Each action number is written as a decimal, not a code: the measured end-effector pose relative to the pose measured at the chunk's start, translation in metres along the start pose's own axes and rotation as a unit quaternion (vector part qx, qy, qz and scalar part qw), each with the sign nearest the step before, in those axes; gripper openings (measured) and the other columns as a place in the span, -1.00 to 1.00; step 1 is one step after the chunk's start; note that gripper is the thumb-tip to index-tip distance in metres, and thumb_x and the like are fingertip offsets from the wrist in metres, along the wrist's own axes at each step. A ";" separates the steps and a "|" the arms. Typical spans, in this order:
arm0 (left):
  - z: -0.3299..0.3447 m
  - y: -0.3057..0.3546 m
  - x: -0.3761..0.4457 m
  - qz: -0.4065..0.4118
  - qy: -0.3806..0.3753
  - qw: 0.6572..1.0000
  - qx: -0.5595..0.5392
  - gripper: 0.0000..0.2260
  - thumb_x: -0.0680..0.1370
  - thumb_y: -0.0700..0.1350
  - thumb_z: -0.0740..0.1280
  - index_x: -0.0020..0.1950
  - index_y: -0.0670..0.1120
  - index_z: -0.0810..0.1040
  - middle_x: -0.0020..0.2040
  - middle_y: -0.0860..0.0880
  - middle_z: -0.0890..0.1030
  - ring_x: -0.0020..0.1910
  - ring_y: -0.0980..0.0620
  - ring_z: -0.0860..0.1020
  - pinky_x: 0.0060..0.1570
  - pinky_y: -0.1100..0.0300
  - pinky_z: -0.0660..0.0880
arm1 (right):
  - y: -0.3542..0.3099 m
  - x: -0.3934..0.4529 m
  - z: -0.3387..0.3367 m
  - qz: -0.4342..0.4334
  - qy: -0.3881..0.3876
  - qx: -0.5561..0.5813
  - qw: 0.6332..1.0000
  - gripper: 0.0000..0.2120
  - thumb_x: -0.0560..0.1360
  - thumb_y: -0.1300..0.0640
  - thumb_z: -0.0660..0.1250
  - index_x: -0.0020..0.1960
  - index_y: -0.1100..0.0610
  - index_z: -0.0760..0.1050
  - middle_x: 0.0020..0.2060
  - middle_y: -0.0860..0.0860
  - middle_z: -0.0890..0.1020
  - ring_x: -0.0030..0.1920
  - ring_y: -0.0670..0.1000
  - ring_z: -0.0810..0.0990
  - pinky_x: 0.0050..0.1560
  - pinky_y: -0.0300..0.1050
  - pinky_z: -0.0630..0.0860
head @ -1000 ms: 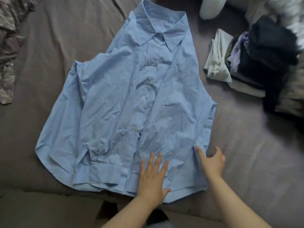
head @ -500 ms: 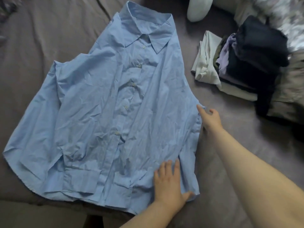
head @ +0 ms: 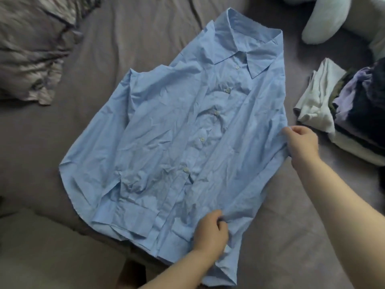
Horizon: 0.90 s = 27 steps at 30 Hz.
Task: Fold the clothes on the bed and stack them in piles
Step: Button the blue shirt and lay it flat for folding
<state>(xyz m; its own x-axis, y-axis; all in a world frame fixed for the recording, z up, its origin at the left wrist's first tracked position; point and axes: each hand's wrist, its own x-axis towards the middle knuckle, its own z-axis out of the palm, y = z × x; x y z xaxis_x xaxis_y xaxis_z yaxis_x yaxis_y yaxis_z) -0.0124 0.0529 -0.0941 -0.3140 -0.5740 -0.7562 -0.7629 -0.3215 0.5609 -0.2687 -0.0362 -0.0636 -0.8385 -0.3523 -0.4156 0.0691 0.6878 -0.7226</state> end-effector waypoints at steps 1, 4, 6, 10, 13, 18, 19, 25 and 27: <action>-0.017 -0.004 -0.005 -0.009 0.016 0.999 -0.050 -0.81 0.53 -0.23 0.18 -0.28 -0.07 0.32 -0.36 -0.01 0.38 -0.34 0.05 0.36 -0.30 0.08 0.28 | -0.019 -0.009 0.011 -0.021 -0.012 0.012 1.000 -0.89 0.48 0.18 0.29 0.00 0.11 0.47 -0.33 -0.05 0.45 -0.38 -0.10 0.37 -0.40 -0.28 0.33; -0.078 -0.017 -0.015 -0.018 0.107 0.987 -0.121 -0.73 0.54 -0.23 0.23 -0.34 -0.02 0.33 -0.41 0.11 0.43 -0.39 0.16 0.41 -0.29 0.19 0.30 | -0.074 -0.037 0.057 -0.091 -0.092 0.043 0.991 -0.76 0.49 0.24 0.26 0.09 -0.02 0.48 -0.40 -0.02 0.40 -0.45 -0.11 0.31 -0.46 -0.31 0.27; -0.126 -0.020 -0.018 -0.028 0.175 0.970 -0.167 -0.75 0.57 -0.24 0.23 -0.23 0.07 0.47 -0.21 0.21 0.56 -0.20 0.25 0.52 -0.17 0.25 0.37 | -0.109 -0.055 0.100 -0.127 -0.136 0.028 0.982 -0.76 0.49 0.26 0.24 0.06 0.02 0.58 -0.40 0.00 0.43 -0.46 -0.12 0.31 -0.46 -0.29 0.28; -0.218 -0.040 0.001 -0.051 0.294 0.927 -0.227 -0.78 0.61 -0.22 0.15 0.16 -0.13 0.55 0.02 -0.07 0.61 -0.04 -0.06 0.55 -0.07 0.15 0.43 | -0.172 -0.078 0.198 -0.161 -0.185 0.005 0.969 -0.88 0.49 0.23 0.31 -0.06 0.10 0.61 -0.32 0.03 0.56 -0.34 -0.08 0.51 -0.29 -0.18 0.50; -0.271 -0.070 0.026 -0.088 0.328 0.921 -0.192 -0.84 0.60 -0.22 0.13 -0.14 -0.10 0.44 -0.16 -0.22 0.58 -0.25 -0.13 0.46 -0.21 0.09 0.36 | -0.199 -0.088 0.270 -0.137 -0.270 -0.063 0.951 -0.89 0.53 0.12 0.35 -0.10 0.16 0.55 -0.33 0.06 0.57 -0.36 -0.05 0.55 -0.33 -0.23 0.56; -0.311 -0.120 0.047 -0.147 0.343 0.909 -0.187 -0.74 0.63 0.03 0.11 -0.08 -0.11 0.45 -0.07 -0.17 0.58 -0.10 -0.19 0.51 -0.16 0.04 0.39 | -0.187 -0.100 0.347 -0.068 -0.344 -0.168 0.922 -0.83 0.58 0.17 0.19 0.00 0.18 0.55 -0.29 0.05 0.62 -0.48 -0.15 0.57 -0.43 -0.32 0.50; -0.311 -0.126 0.045 -0.139 0.340 0.909 -0.196 -0.65 0.59 0.18 0.12 -0.07 -0.09 0.45 -0.08 -0.11 0.58 -0.10 -0.14 0.52 -0.15 0.04 0.42 | -0.180 -0.099 0.354 -0.079 -0.335 -0.180 0.922 -0.84 0.56 0.21 0.21 0.02 0.17 0.56 -0.38 0.01 0.60 -0.53 -0.16 0.53 -0.47 -0.33 0.47; -0.283 -0.129 0.039 -0.089 0.269 0.951 -0.123 -0.52 0.45 0.12 0.41 0.31 0.03 0.40 0.21 0.05 0.54 0.12 -0.03 0.54 0.04 0.07 0.49 | -0.169 -0.087 0.362 -0.139 -0.234 -0.201 0.941 -0.86 0.47 0.14 0.40 -0.26 0.07 0.58 -0.58 -0.15 0.57 -0.52 -0.23 0.52 -0.26 -0.35 0.48; -0.285 -0.127 0.039 -0.127 0.284 0.940 -0.142 -0.65 0.58 0.04 0.28 0.35 0.00 0.44 0.18 -0.06 0.60 0.12 -0.13 0.56 -0.03 0.11 0.46 | -0.172 -0.090 0.364 -0.124 -0.220 -0.164 0.953 -0.91 0.47 0.13 0.41 -0.21 0.08 0.60 -0.55 -0.14 0.59 -0.48 -0.22 0.57 -0.08 -0.23 0.55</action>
<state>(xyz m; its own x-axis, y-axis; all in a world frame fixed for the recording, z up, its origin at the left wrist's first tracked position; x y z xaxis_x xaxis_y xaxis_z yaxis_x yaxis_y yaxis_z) 0.2331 -0.1433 -0.0988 0.2716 -0.7355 -0.6207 -0.5655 -0.6438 0.5155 -0.0083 -0.3543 -0.1029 -0.4932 -0.7132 -0.4980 -0.3360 0.6843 -0.6472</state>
